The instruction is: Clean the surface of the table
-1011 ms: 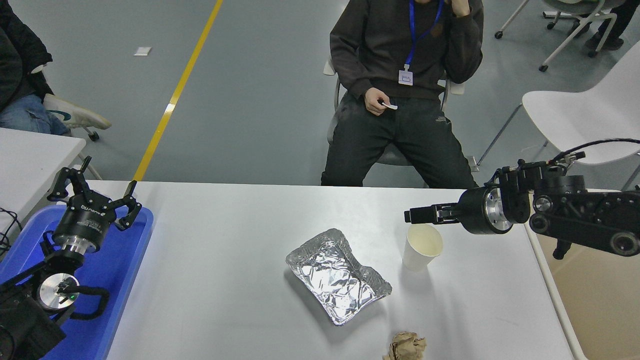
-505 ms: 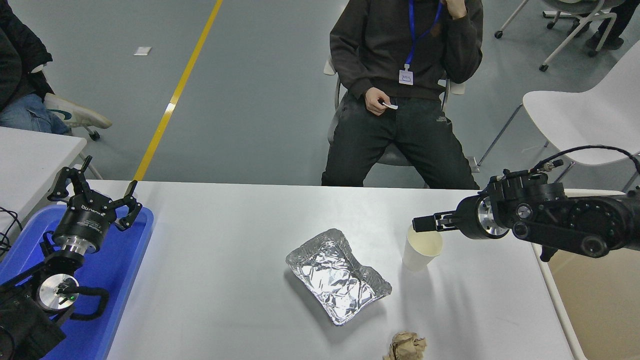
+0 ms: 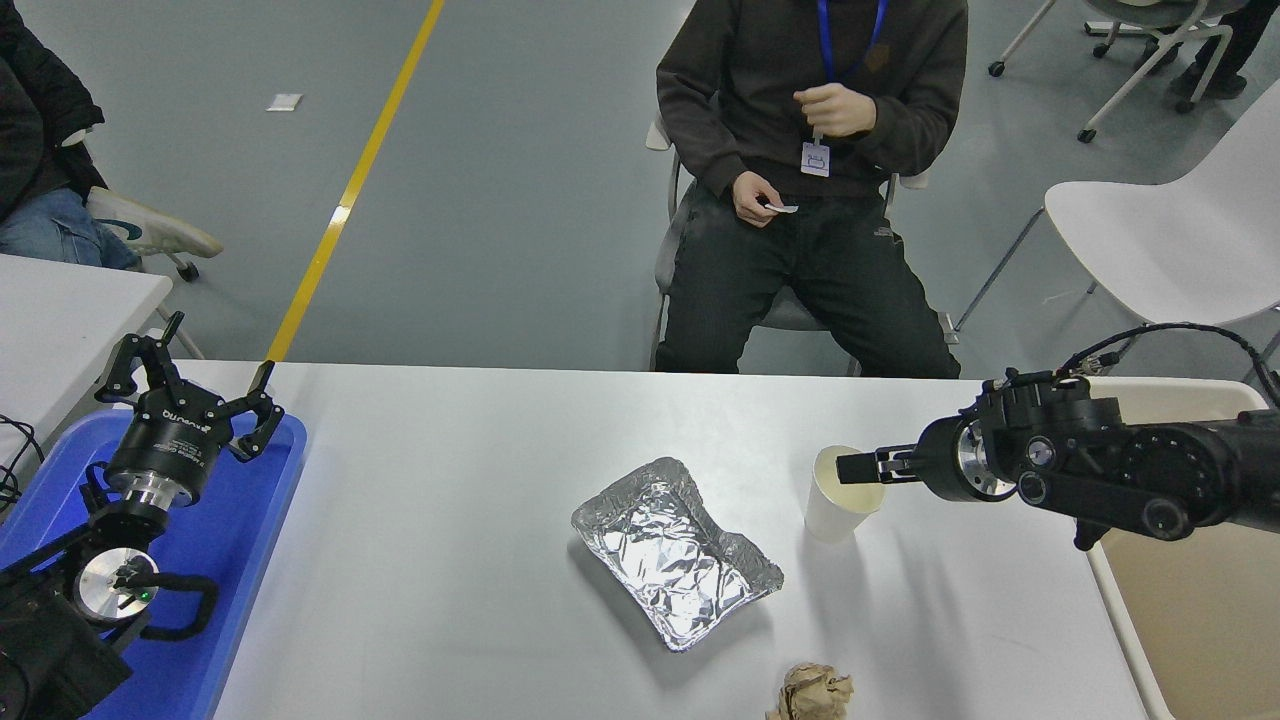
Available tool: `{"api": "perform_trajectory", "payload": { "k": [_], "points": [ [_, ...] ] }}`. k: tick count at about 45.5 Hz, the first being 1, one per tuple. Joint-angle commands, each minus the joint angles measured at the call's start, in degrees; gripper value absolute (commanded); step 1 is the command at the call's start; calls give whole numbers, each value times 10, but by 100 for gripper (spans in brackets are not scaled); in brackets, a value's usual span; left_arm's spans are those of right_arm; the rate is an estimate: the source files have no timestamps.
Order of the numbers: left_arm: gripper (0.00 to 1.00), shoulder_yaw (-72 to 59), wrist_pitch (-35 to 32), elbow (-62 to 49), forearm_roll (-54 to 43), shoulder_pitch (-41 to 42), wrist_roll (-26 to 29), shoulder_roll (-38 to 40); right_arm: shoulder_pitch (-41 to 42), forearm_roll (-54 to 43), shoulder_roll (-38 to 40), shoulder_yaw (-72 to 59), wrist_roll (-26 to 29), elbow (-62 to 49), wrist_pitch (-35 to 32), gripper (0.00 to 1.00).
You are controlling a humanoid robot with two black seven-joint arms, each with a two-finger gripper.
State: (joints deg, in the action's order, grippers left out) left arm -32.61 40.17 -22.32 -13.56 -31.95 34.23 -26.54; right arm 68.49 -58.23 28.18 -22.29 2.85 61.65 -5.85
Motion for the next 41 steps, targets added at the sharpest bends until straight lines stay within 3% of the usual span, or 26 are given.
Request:
{"api": "perform_trajectory", "payload": {
  "k": [1, 4, 18, 20, 22, 27, 30, 32, 35, 41],
  "points": [
    [100, 0, 0, 0, 0, 0, 0, 0, -14, 0, -16, -1, 0, -19, 6, 92],
    [100, 0, 0, 1, 0, 0, 0, 0, -15, 0, -16, -1, -1, -21, 6, 87],
    [100, 0, 0, 0, -1, 0, 0, 0, -14, 0, -17, -1, -1, -24, 7, 83],
    [100, 0, 0, 0, 0, 0, 0, 0, -15, 1, -18, -1, -1, -27, 8, 73],
    [100, 0, 0, 0, 0, 0, 0, 0, -17, 1, -18, -1, -1, -28, 7, 56],
    [100, 0, 0, 1, 0, 0, 0, 0, -20, 1, -19, -4, -1, -28, 7, 34],
    [100, 0, 0, 0, 0, 0, 0, 0, -23, 1, -19, -4, -1, -28, 7, 26],
    [100, 0, 0, 0, 0, 0, 0, 0, -24, 1, -21, -4, -1, -27, 5, 12],
    [100, 0, 0, 0, 0, 0, 0, 0, -23, 1, -22, -4, -1, -27, 5, 0],
    [100, 0, 0, 0, 0, 0, 0, 0, -19, 1, -22, -4, -1, -27, 3, 0]
  ]
}}
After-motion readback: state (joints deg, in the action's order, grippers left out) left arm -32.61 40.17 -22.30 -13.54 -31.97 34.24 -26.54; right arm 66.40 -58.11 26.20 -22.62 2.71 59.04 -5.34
